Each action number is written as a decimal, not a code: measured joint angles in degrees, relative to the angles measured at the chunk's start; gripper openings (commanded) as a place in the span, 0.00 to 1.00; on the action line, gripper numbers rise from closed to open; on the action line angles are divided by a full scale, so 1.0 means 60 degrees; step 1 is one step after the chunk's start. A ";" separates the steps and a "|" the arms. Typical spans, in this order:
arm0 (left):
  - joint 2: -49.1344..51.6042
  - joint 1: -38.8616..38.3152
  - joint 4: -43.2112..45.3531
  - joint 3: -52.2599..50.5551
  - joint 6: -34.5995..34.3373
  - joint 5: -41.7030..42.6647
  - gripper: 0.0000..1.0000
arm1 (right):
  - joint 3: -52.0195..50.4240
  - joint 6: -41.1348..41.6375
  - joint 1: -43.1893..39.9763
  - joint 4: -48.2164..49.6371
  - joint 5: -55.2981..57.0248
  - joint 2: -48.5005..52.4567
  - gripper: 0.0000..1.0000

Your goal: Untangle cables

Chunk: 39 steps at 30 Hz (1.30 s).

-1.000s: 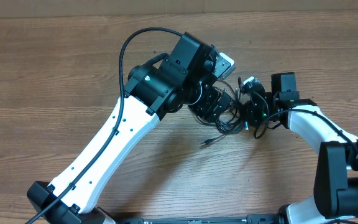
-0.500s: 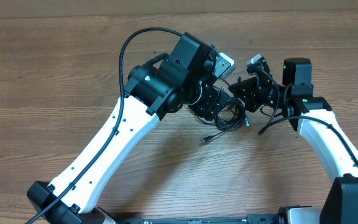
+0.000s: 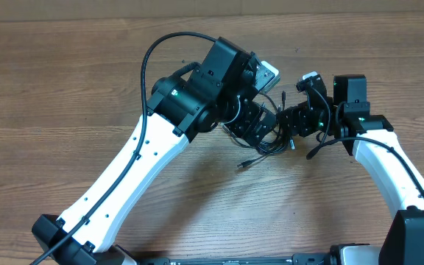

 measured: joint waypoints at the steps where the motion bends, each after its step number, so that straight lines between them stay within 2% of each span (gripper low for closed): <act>1: 0.0000 0.0000 0.0000 0.0000 0.0000 0.0000 1.00 | 0.0000 -0.0127 0.0000 -0.0025 0.0135 0.0004 0.64; 5: 0.0000 0.0000 -0.0076 0.0000 0.0000 0.0000 1.00 | 0.0000 -0.0969 0.0000 -0.0076 0.0659 0.0237 0.52; 7: 0.0000 0.0000 -0.0208 0.0000 -0.0004 0.0000 1.00 | 0.0000 -0.1373 0.0000 -0.0084 0.0805 0.0572 0.50; 10: 0.0000 0.0000 -0.0280 0.0000 0.0000 0.0004 1.00 | 0.0000 -0.1770 0.0000 -0.0073 0.0914 0.1115 0.52; 14: 0.0000 0.0000 -0.0299 0.0000 0.0000 0.0004 1.00 | 0.0000 -0.2193 0.0004 -0.0073 0.0896 0.1778 0.60; 24: 0.0000 0.0000 -0.0302 0.0000 0.0000 0.0000 1.00 | 0.0000 -0.2881 0.0000 0.0361 0.0240 0.2725 0.59; 25: 0.0000 0.0000 -0.0306 0.0000 -0.0004 0.0000 1.00 | 0.0000 -0.2903 0.0000 0.0404 0.0182 0.2809 0.57; 26: 0.0000 0.0000 -0.0306 0.0000 0.0000 0.0000 0.99 | 0.0000 -0.2932 0.0000 0.0452 0.0131 0.2889 0.45; 27: 0.0000 0.0000 -0.0310 0.0000 -0.0004 0.0000 0.98 | 0.0000 -0.2976 0.0004 0.0470 0.0087 0.2922 0.21; 28: 0.0000 0.0000 -0.0310 0.0000 -0.0004 0.0000 0.97 | 0.0000 -0.3009 0.0004 0.0510 0.0055 0.2936 0.04; 36: 0.0000 0.0000 -0.0310 0.0000 -0.0004 0.0000 0.86 | 0.0015 -0.2976 0.0000 0.0539 -0.0244 0.2943 0.04; 39: 0.0000 0.0000 -0.0317 0.0000 -0.0004 0.0000 0.73 | 0.0018 -0.2867 0.0000 0.0514 -0.0630 0.2943 0.04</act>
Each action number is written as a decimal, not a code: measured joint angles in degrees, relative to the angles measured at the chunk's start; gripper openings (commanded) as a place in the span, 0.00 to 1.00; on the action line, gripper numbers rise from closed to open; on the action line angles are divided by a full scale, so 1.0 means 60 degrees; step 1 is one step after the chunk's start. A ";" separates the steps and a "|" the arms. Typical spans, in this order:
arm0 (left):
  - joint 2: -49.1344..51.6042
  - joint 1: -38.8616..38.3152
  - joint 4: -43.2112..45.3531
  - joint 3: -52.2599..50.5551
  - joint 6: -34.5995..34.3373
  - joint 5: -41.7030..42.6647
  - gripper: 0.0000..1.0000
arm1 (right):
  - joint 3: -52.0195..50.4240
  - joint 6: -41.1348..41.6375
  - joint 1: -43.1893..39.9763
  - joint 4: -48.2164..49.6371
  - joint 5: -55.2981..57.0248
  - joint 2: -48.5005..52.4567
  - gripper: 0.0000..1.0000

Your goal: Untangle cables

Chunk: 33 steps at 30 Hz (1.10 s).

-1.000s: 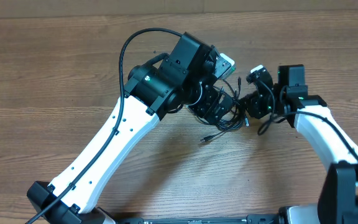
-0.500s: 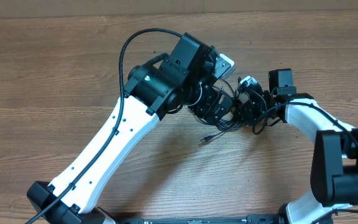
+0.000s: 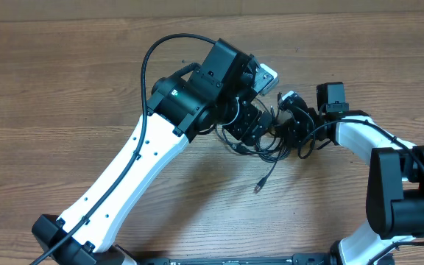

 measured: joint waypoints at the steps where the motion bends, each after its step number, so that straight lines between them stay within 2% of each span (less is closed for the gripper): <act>1: 0.0000 0.0000 -0.0022 0.0000 0.0018 0.0000 0.67 | 0.0022 0.0135 0.0000 -0.0018 -0.0120 0.0000 0.04; 3: 0.0000 0.0000 -0.0076 0.0000 0.0025 0.0007 0.59 | 0.0127 0.0528 0.0000 -0.0018 -0.0357 0.0000 0.04; 11: 0.0000 0.0000 -0.0171 0.0000 -0.0004 0.0444 0.50 | 0.1249 0.3144 0.0000 -0.0015 -0.2193 0.0007 0.04; 14: 0.0000 0.0000 -0.0171 0.0000 -0.0007 0.0601 0.51 | 0.1708 0.4029 0.0000 -0.0004 -0.3162 0.0007 0.04; 16: 0.0000 0.0000 -0.0171 0.0000 0.0000 0.0652 0.61 | 0.1967 0.4532 0.0000 -0.0007 -0.4018 0.0007 0.04; 23: 0.0000 0.0000 -0.0197 0.0000 -0.0299 0.0721 0.63 | 0.2218 0.5191 0.0000 0.0106 -0.5818 0.0007 0.04; 31: 0.0102 0.0000 -0.0193 0.0004 -0.1209 0.0605 0.58 | 0.2226 0.5362 0.0000 0.1075 -0.6932 0.0007 0.04; 32: 0.0171 0.0000 -0.0197 0.0004 -0.1388 0.0546 0.55 | 0.2226 0.5377 0.0000 0.1188 -0.6987 0.0007 0.04; 33: 0.0266 0.0000 -0.0193 0.0004 -0.1574 0.0459 0.47 | 0.2226 0.5370 0.0004 0.1293 -0.7023 0.0007 0.04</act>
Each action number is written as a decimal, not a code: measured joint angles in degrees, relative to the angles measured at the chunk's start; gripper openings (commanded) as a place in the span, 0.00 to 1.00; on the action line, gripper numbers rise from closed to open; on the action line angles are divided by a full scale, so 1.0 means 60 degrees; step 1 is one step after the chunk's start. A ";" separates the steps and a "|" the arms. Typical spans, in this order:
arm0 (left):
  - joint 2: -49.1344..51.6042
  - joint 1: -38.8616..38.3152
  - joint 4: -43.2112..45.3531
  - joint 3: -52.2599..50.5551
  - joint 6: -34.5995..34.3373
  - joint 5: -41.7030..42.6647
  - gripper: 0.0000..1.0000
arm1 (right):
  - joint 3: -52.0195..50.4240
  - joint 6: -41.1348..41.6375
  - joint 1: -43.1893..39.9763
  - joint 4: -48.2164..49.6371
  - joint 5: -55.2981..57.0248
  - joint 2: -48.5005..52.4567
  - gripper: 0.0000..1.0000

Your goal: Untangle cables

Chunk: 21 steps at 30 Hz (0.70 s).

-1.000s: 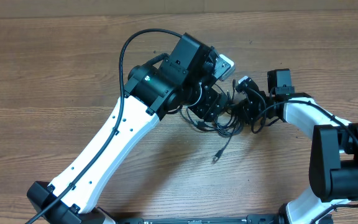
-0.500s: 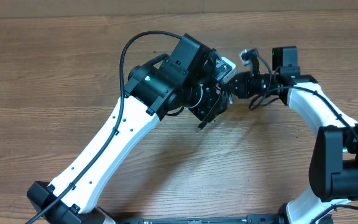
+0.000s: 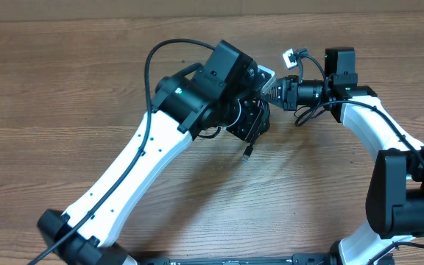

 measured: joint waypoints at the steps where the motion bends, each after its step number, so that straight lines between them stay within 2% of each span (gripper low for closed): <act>1: 0.0076 0.0000 0.0000 0.0000 -0.0106 -0.0029 0.35 | 0.0000 0.0025 -0.0004 0.0160 -0.0036 0.0000 0.04; 2: 0.0299 0.0000 0.0022 0.0000 -0.0284 -0.0120 0.28 | 0.0000 0.0029 -0.0004 0.0328 -0.0076 0.0000 0.04; 5: 0.0823 0.0000 0.0262 0.0000 -0.0550 -0.0248 0.30 | 0.0000 0.0025 -0.0004 0.0521 -0.0109 0.0000 0.04; 8: 0.1129 0.0000 0.0652 0.0000 -0.0681 -0.0295 0.56 | 0.0000 0.0029 -0.0004 0.0550 -0.0102 0.0000 0.04; 10: 0.1129 0.0004 0.0860 0.0000 -0.0754 -0.0353 0.63 | 0.0000 0.0029 -0.0004 0.0550 -0.0069 0.0000 0.04; 20: 0.1035 0.0342 0.0900 0.0000 -0.1060 -0.1067 0.67 | 0.0000 0.0025 -0.0004 0.0535 -0.0036 0.0000 0.04; 21: 0.1035 0.0401 0.0969 0.0000 -0.1078 -0.1155 0.69 | 0.0000 0.0025 0.0000 0.0517 -0.0036 0.0000 0.04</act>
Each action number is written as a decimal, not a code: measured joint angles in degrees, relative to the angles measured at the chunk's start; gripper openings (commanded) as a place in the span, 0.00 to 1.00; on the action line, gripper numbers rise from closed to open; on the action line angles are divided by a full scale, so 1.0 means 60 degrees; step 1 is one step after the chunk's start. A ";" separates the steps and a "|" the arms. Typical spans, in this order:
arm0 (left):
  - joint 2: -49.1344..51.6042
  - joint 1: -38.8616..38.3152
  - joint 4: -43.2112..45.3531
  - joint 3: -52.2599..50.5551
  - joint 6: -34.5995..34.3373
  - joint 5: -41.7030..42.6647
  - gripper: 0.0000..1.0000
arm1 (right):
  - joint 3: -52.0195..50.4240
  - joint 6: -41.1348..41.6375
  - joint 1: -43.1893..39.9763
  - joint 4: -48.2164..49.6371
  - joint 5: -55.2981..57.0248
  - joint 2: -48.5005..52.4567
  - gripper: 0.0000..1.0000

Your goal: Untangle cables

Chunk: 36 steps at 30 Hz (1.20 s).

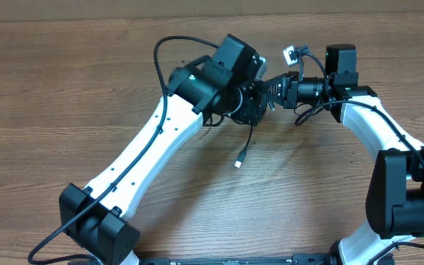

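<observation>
A tangle of black cables (262, 98) is bunched between my two grippers, near the far middle of the table. My left gripper (254, 110) sits under its bulky wrist, mostly hidden, and appears shut on the tangle. One loose cable hangs from it down to a plug (239, 160) over the wood. My right gripper (273, 89) points left into the same tangle and appears shut on it. The fingertips of both are lost in the dark cables.
The wooden table (65, 88) lies all around. My left arm (146, 158) stretches diagonally from the front left. My right arm (377, 129) bends in from the right edge, its own wiring with a white connector (291, 54) looping above the wrist.
My left arm has swung a little right and toward the far side. The hanging cable now reaches further down, its plug slightly lower left. The right arm has barely moved.
At first the tangle lay on the table between both grippers, a plug trailing toward the front. Then my right gripper was down in the tangle and the plug lay further front. Later both grippers were nearer the far side with the tangle between them, one end hanging, as now.
</observation>
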 measured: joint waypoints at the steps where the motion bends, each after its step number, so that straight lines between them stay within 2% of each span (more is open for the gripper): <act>1: 0.0000 0.0044 0.0036 0.0000 0.0000 -0.0047 0.70 | 0.0000 0.0000 0.0000 -0.0040 0.0000 0.0000 0.04; 7: 0.0000 0.0047 0.0375 0.0000 -0.0040 -0.0302 0.79 | 0.0000 0.0007 -0.0004 -0.0080 0.0004 0.0000 0.04; 11: 0.0000 0.0047 0.0535 0.0000 -0.0044 -0.0401 0.80 | 0.0000 0.0015 -0.0004 -0.0076 0.0007 0.0000 0.04; 18: 0.0000 0.0047 0.0783 0.0000 -0.0044 -0.0495 0.79 | 0.0000 0.0033 -0.0004 0.0175 -0.0138 0.0000 0.04; 21: 0.0000 0.0047 0.0801 0.0000 -0.0051 -0.0499 0.74 | 0.0000 0.0029 -0.0004 0.0219 -0.0262 0.0000 0.04; 36: 0.0164 0.0047 0.1202 0.0000 -0.0066 -0.0532 0.73 | 0.0000 0.0029 -0.0004 0.0259 -0.0535 0.0000 0.04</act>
